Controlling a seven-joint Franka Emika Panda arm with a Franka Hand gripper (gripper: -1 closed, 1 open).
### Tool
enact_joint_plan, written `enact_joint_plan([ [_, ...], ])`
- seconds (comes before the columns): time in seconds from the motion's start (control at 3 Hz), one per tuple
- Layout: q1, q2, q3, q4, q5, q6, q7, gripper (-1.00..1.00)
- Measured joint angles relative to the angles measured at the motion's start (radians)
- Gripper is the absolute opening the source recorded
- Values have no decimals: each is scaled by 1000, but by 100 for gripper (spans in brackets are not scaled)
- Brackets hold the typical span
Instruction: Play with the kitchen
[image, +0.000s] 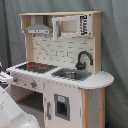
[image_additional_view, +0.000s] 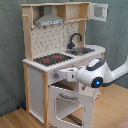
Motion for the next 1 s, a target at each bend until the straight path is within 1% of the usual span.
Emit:
enact_joint_plan([
  [0.33,-15,-25,-18,16,-69,69,30,100],
  [0.67,-15,-24,-34,11,-143,104,116,100],
  [1.0,-15,-24,-44,-17,-197,125,216,100],
])
